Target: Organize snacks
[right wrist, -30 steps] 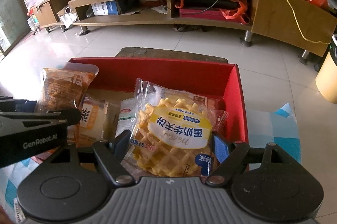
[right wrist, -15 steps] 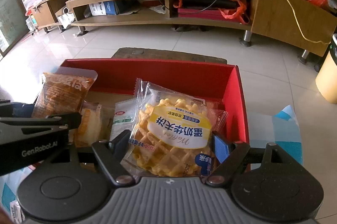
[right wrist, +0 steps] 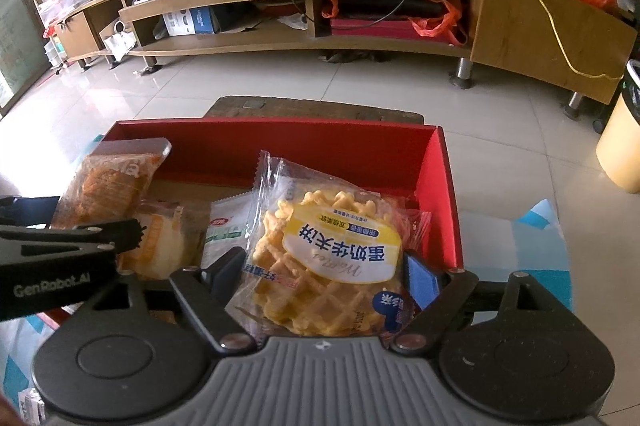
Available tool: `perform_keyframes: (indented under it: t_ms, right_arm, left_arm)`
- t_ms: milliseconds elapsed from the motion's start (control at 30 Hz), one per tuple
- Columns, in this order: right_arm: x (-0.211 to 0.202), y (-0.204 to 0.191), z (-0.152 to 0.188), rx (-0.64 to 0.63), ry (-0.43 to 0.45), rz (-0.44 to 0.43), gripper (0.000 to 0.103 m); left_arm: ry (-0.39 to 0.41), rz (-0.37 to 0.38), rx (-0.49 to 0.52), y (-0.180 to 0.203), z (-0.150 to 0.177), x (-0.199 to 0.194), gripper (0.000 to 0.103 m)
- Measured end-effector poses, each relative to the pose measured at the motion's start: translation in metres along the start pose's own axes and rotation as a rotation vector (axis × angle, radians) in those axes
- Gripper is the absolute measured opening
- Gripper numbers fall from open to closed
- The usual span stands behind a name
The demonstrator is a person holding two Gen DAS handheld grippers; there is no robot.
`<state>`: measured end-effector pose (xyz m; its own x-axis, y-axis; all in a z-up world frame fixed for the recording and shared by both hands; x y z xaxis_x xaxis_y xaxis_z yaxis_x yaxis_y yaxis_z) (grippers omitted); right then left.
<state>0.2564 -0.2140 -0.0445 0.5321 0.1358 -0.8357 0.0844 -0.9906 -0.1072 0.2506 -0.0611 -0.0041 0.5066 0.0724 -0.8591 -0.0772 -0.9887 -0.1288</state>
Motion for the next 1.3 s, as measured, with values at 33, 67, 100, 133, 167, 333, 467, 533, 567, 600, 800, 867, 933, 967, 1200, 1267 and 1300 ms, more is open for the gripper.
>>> perform_keyframes:
  t_ms: [33,67,100,133,167,333,467,533,567,600,800,867,933,967,1200,1267,1300]
  right_arm:
    - [0.000,0.001,-0.001,0.000,0.003,0.000,0.080]
    - [-0.001,0.001,-0.002,0.003,0.010,0.000,0.080]
    - [-0.002,0.002,-0.003,0.007,0.016,0.000,0.080]
    - [-0.003,0.002,-0.003,0.010,0.020,0.001,0.080]
    - [-0.004,0.003,-0.004,0.012,0.023,-0.001,0.080]
    - [-0.007,0.005,-0.008,0.022,0.034,-0.005,0.080]
    - [-0.012,0.010,-0.009,0.042,0.053,-0.004,0.080]
    - [-0.014,0.011,-0.010,0.050,0.058,-0.007,0.080]
    - [-0.016,0.012,-0.010,0.053,0.063,-0.006,0.080]
    - [-0.018,0.013,-0.011,0.053,0.067,-0.005,0.080]
    - [-0.034,0.014,-0.012,0.059,0.089,-0.013,0.080]
    - [-0.041,0.013,-0.010,0.053,0.096,-0.012,0.080]
    - [-0.049,0.012,-0.008,0.050,0.101,-0.013,0.080]
    - [-0.052,0.011,-0.007,0.047,0.103,-0.013,0.080]
    - [-0.078,0.016,0.014,0.028,0.106,0.005,0.080]
    - [-0.082,0.019,0.020,0.030,0.100,0.007,0.080]
    - [-0.084,0.021,0.024,0.030,0.097,0.012,0.080]
  left_arm:
    - [0.002,0.004,-0.003,-0.001,0.000,-0.001,0.078]
    - [0.004,0.007,-0.006,-0.001,0.000,-0.002,0.079]
    - [0.006,0.009,-0.008,-0.001,-0.001,-0.003,0.080]
    - [0.008,0.010,-0.009,-0.001,-0.001,-0.004,0.080]
    - [0.011,0.011,-0.009,-0.001,-0.001,-0.005,0.080]
    - [0.017,0.015,-0.014,-0.001,-0.002,-0.007,0.080]
    - [0.023,0.021,-0.021,-0.002,-0.002,-0.010,0.080]
    - [0.028,0.023,-0.024,-0.003,-0.002,-0.013,0.080]
    - [0.031,0.023,-0.028,-0.004,-0.002,-0.015,0.080]
    - [0.033,0.026,-0.030,-0.004,-0.003,-0.016,0.081]
    - [0.048,0.036,-0.036,-0.007,0.002,-0.030,0.082]
    - [0.048,0.041,-0.036,-0.007,0.005,-0.033,0.082]
    - [0.051,0.043,-0.036,-0.008,0.008,-0.038,0.082]
    - [0.053,0.045,-0.036,-0.009,0.010,-0.041,0.082]
    - [0.054,0.054,-0.040,-0.019,0.030,-0.060,0.084]
    - [0.049,0.051,-0.042,-0.022,0.037,-0.064,0.084]
    - [0.047,0.050,-0.042,-0.022,0.040,-0.065,0.084]
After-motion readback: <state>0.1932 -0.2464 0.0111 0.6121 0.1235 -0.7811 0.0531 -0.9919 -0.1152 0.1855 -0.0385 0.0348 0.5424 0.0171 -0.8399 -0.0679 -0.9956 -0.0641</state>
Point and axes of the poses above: each gripper's, at about its wrist camera, not at the fingertips, and x roughly the way its jaws point, y to its right, z to its underside, the point moved 2 cm from there along x, roughly the way its jaws point, and after that the axes turned 5 degrees about -y, right-handed, at the moved point
